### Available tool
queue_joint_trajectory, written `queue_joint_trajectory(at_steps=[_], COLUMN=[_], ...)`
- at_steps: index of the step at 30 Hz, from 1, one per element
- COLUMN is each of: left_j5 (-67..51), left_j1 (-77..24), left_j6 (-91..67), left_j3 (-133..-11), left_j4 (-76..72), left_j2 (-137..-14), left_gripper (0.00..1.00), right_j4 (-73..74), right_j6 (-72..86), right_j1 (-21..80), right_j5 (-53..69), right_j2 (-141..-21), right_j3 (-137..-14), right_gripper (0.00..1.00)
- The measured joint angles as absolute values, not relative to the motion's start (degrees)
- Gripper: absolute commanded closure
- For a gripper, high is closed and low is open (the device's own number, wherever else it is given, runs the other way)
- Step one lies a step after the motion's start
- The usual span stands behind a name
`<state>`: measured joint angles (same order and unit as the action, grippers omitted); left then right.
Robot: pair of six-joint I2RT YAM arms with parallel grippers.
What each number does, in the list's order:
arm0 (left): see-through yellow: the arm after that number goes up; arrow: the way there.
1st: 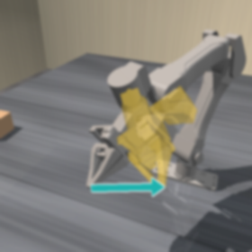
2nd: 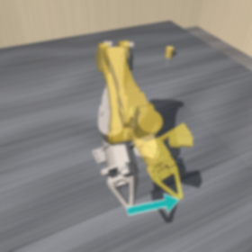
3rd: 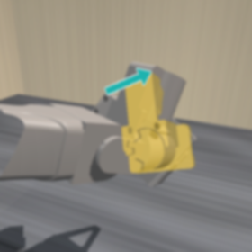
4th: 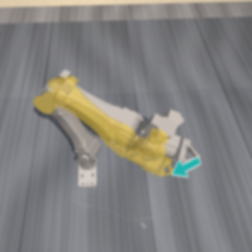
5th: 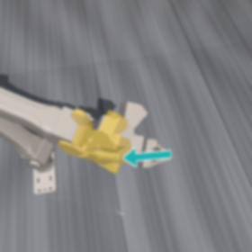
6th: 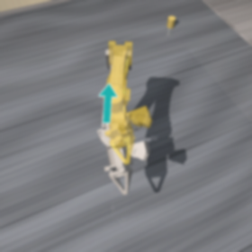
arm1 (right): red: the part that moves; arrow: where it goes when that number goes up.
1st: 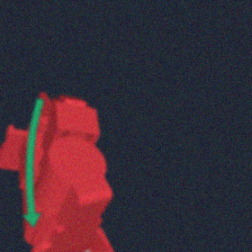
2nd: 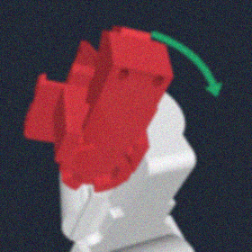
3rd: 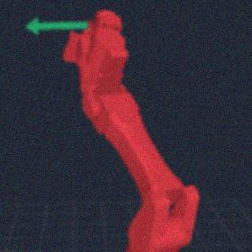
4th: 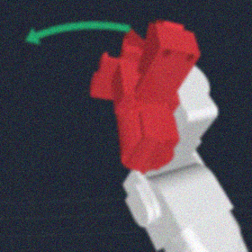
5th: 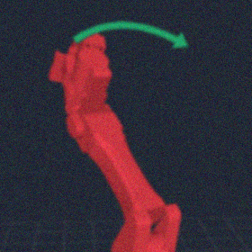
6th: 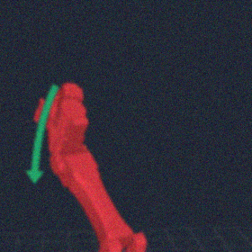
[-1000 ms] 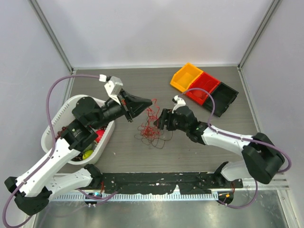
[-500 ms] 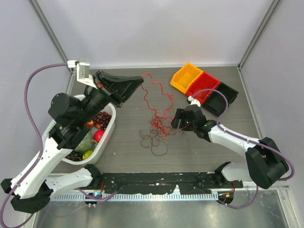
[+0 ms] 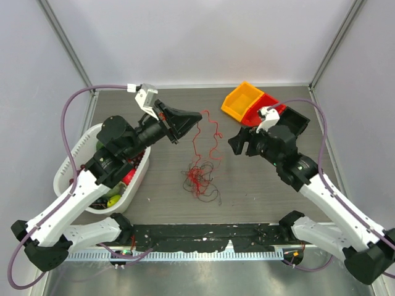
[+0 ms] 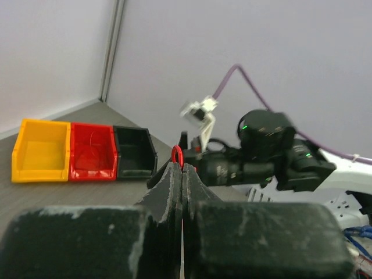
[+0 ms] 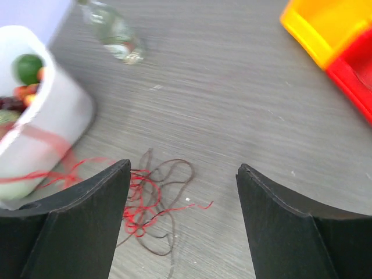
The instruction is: Untangle the cables
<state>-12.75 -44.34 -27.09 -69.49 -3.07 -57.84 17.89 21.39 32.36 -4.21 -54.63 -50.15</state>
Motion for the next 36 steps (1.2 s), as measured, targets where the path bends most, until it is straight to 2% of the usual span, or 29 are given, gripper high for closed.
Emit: queue_joint_trajectory(at_steps=[6,13,19,26,32,36], left_j5=[-14.1,-14.1,-15.7,-16.1,-13.4,-13.0], left_j1=[-44.3,-44.3,-44.3,-44.9,-45.8,-45.8], left_j6=[-23.6,-19.2,-17.9,-16.6,-16.1,-16.9], left_j3=[-67.7,-68.4,-68.4,-68.4,-68.4,-68.4], left_j4=[-1.5,2.0,3.5,4.1,4.6,4.6], left_j2=[-57.8,-59.5,-61.8,-61.8,-61.3,-61.2], left_gripper=[1.00,1.00,1.00,1.00,1.00,1.00], right_j4=[11.3,9.9,11.8,15.6,19.3,16.7], right_j6=[16.3,14.6,12.1,10.5,10.8,12.8], right_j1=[33.4,34.1,34.1,34.1,34.1,34.1], right_j5=[9.1,17.0,18.0,17.6,17.0,20.1], right_j2=[-48.4,-52.7,-56.6,-56.6,-54.0,-50.5], right_j3=[-50.2,-57.2,-64.6,-64.7,-63.6,-61.2], right_gripper=[0.21,0.19,0.20,0.24,0.19,0.20])
